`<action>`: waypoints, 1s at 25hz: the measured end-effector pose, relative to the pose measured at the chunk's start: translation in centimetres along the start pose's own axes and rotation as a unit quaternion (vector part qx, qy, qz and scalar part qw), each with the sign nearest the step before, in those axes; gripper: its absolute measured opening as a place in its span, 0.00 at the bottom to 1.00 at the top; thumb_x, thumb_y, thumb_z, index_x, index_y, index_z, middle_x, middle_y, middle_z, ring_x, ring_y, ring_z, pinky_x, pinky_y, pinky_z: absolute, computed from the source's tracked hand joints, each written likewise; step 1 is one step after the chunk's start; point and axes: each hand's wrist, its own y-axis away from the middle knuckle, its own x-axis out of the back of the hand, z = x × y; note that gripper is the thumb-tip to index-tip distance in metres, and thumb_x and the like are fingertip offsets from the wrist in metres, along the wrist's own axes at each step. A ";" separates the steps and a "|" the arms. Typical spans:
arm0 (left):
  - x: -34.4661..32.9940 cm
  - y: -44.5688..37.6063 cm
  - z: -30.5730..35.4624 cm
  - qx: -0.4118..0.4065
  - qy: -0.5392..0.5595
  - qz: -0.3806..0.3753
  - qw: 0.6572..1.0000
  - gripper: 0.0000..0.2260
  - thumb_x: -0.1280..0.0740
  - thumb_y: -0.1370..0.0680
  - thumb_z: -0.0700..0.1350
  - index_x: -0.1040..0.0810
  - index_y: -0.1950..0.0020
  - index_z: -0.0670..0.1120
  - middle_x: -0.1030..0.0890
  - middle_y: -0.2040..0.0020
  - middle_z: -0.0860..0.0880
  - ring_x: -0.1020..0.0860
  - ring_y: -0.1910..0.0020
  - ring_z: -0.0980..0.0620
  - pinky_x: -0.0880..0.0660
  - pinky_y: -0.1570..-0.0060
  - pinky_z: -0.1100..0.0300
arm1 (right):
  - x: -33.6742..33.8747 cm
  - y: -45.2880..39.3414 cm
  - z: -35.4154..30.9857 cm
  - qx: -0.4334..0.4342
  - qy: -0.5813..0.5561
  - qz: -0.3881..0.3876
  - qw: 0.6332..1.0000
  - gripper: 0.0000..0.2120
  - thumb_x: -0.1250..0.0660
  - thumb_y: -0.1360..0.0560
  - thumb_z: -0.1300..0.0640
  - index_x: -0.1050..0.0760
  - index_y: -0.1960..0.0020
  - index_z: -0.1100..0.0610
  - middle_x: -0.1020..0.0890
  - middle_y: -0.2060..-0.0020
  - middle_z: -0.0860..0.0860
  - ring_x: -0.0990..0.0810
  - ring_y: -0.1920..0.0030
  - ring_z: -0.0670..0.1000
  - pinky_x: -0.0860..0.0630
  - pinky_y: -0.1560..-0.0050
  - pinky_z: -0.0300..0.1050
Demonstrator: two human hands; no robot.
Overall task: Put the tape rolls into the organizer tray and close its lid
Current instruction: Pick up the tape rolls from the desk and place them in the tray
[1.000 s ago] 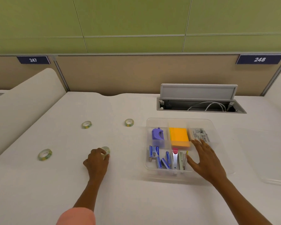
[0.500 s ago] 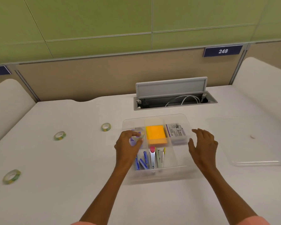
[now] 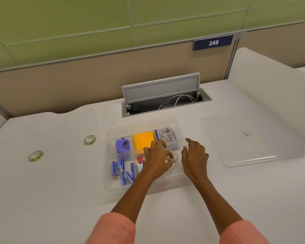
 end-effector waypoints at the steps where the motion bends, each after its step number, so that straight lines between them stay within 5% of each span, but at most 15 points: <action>1: -0.1 -0.1 0.1 -0.002 -0.023 -0.017 1.000 0.11 0.31 0.28 0.50 0.19 0.48 0.50 0.31 0.38 0.49 0.38 0.35 0.48 0.42 0.43 0.54 | 0.0 0.0 0.1 0.005 -0.001 0.003 1.000 0.18 0.46 0.21 0.56 0.35 0.33 0.56 0.27 0.36 0.57 0.30 0.37 0.59 0.33 0.42 0.57; 11: 0.4 -0.4 0.9 -0.003 -0.168 -0.151 0.974 0.18 0.31 0.28 0.52 0.24 0.42 0.45 0.30 0.36 0.45 0.41 0.33 0.45 0.40 0.38 0.46 | 0.0 -0.1 0.1 0.019 -0.007 0.005 1.000 0.18 0.46 0.21 0.57 0.34 0.33 0.58 0.26 0.37 0.58 0.30 0.37 0.59 0.32 0.41 0.57; 15: 0.3 0.0 1.1 -0.013 -0.116 -0.109 0.987 0.12 0.33 0.26 0.46 0.22 0.43 0.51 0.30 0.33 0.48 0.41 0.31 0.45 0.42 0.37 0.47 | 0.0 -0.2 0.1 0.022 -0.009 0.004 1.000 0.18 0.46 0.21 0.58 0.35 0.33 0.58 0.28 0.35 0.59 0.30 0.37 0.59 0.32 0.40 0.56; 25: -0.1 1.5 0.6 0.031 -0.039 -0.087 0.995 0.20 0.38 0.24 0.38 0.30 0.34 0.55 0.38 0.26 0.47 0.44 0.29 0.42 0.47 0.31 0.47 | 0.3 0.0 -0.2 0.052 -0.012 0.014 0.998 0.19 0.42 0.23 0.60 0.35 0.33 0.58 0.29 0.35 0.60 0.28 0.38 0.61 0.30 0.41 0.56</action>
